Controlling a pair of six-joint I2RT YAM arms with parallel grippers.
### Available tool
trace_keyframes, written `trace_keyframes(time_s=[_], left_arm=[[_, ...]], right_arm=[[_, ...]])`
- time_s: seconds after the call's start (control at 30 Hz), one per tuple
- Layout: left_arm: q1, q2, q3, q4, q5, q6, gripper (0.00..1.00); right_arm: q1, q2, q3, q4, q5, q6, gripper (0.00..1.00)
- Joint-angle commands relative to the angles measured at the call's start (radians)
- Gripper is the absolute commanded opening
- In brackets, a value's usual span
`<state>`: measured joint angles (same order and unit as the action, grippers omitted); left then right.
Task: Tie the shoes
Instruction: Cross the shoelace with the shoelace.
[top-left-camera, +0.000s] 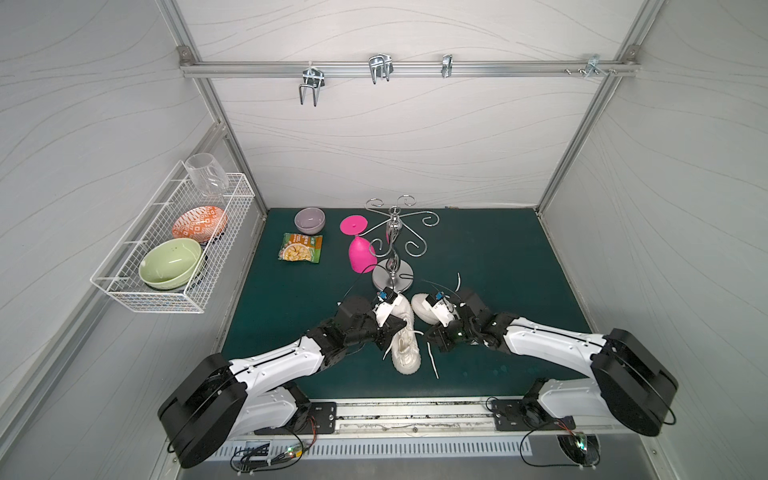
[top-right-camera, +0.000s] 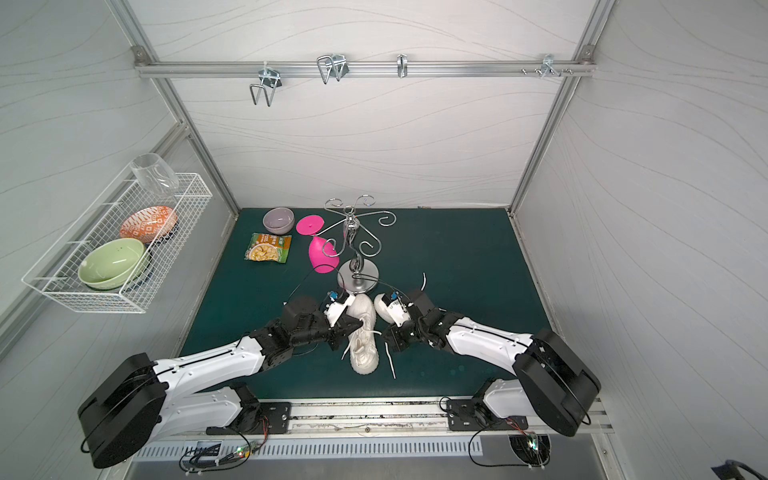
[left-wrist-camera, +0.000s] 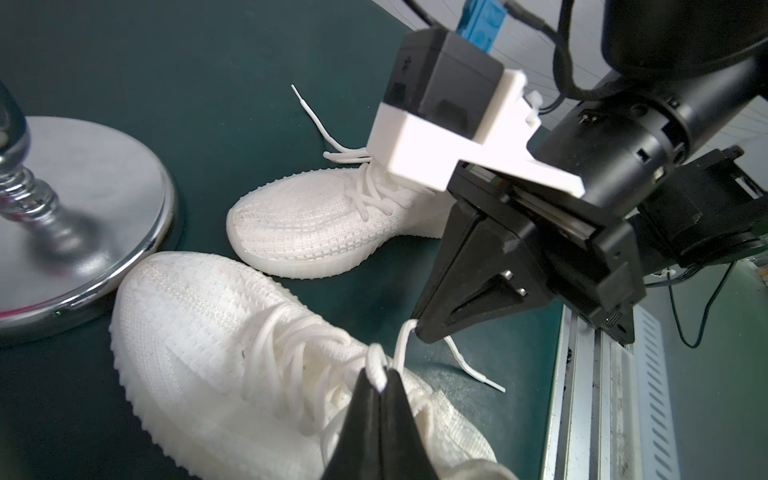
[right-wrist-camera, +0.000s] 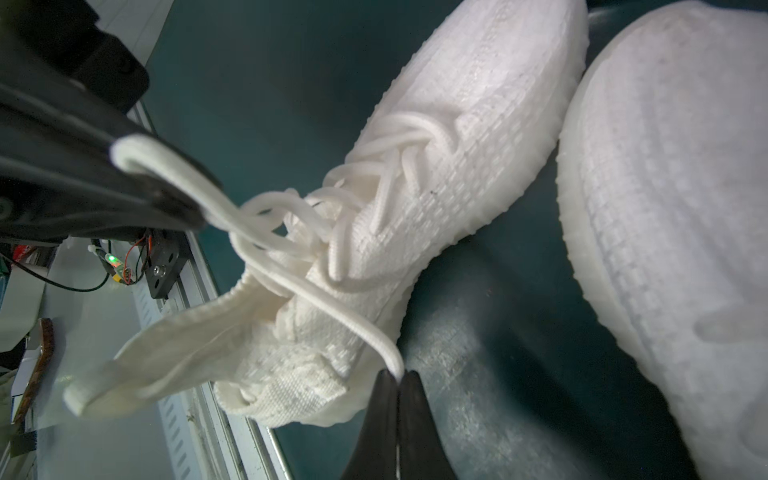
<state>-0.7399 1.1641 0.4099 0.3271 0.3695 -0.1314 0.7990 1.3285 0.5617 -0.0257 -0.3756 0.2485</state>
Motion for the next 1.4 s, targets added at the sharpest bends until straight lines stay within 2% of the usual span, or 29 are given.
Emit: trace_keyframes(time_s=[0.0, 0.3, 0.67, 0.73, 0.83, 0.9, 1.0, 1.17, 1.37], left_arm=[[0.001, -0.037, -0.006, 0.049, -0.003, -0.008, 0.00], [-0.003, -0.099, -0.079, 0.002, 0.040, -0.056, 0.00], [-0.019, -0.075, -0.088, -0.016, 0.024, -0.040, 0.00], [-0.020, -0.078, -0.091, -0.014, 0.015, -0.039, 0.00], [-0.020, -0.088, -0.094, -0.021, 0.008, -0.032, 0.00], [-0.020, -0.095, -0.097, -0.026, 0.010, -0.032, 0.00], [-0.019, -0.105, -0.100, -0.033, 0.011, -0.032, 0.00], [-0.020, -0.118, -0.099, -0.040, 0.005, -0.033, 0.00], [-0.020, -0.125, -0.092, -0.050, 0.002, -0.032, 0.00]], right_arm=[[-0.019, 0.024, 0.021, -0.039, -0.023, 0.022, 0.00], [-0.046, 0.032, 0.075, -0.042, -0.005, 0.056, 0.00], [-0.026, 0.046, 0.124, -0.089, -0.009, 0.047, 0.00], [-0.026, 0.027, 0.089, -0.102, -0.028, 0.019, 0.04], [-0.026, 0.001, 0.044, -0.099, -0.136, -0.058, 0.14], [-0.026, -0.002, 0.031, -0.087, -0.197, -0.093, 0.26], [-0.034, 0.006, 0.019, -0.024, -0.215, -0.116, 0.44], [-0.061, 0.070, 0.039, 0.064, -0.259, -0.141, 0.51], [-0.061, 0.124, 0.053, 0.122, -0.290, -0.153, 0.46]])
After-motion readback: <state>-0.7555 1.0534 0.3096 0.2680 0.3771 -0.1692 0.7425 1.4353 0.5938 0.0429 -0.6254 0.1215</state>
